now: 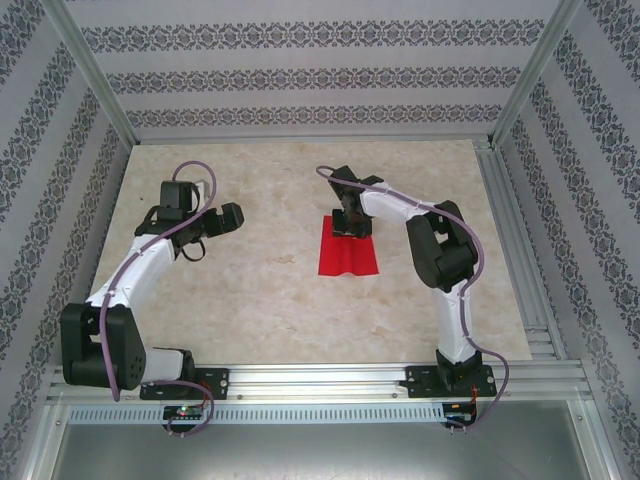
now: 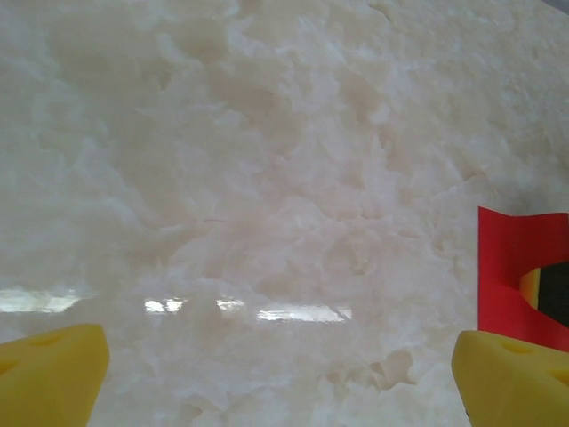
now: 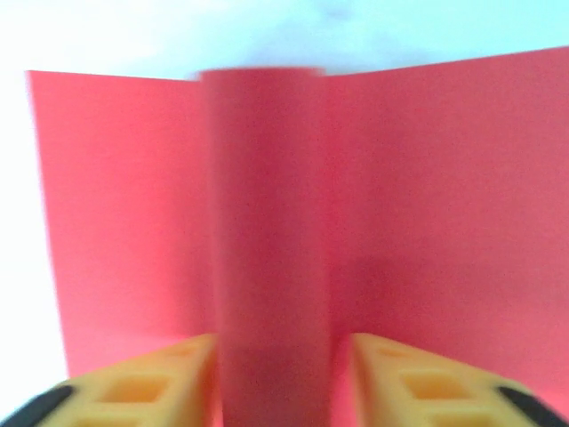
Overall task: Fold a paper plane with a square sheet of paper (pick it up from the middle)
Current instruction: Fold the square sheet of paper in half at the center of the table.
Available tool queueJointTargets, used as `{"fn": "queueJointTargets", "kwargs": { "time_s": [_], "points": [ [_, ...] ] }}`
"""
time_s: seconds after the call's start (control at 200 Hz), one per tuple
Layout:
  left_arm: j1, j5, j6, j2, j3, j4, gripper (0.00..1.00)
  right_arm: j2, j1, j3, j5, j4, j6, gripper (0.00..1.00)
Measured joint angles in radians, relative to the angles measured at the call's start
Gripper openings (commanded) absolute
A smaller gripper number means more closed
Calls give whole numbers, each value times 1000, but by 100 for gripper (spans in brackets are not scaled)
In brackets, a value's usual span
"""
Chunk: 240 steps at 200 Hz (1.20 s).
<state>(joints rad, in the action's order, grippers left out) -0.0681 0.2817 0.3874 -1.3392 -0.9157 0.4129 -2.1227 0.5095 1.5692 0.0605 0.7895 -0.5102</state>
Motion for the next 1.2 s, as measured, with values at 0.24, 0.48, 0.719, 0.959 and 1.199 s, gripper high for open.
{"fn": "queueJointTargets", "kwargs": {
  "time_s": [0.24,0.48,0.719,0.959,1.199],
  "points": [
    [-127,85,97,-81,27,-92,84,151,24,-129,380,-305,-126,24],
    [-256,117,206,-123,65,-242,64,178,22,-228,612,-600,-245,25],
    [-281,119,301,-179,114,-373,39,85,-5,-256,652,-632,-232,25],
    [-311,133,337,-279,114,-445,28,30,-21,-261,640,-580,-156,25],
    [-338,161,341,-371,90,-468,21,16,-41,-261,628,-540,-98,26]
  ]
}}
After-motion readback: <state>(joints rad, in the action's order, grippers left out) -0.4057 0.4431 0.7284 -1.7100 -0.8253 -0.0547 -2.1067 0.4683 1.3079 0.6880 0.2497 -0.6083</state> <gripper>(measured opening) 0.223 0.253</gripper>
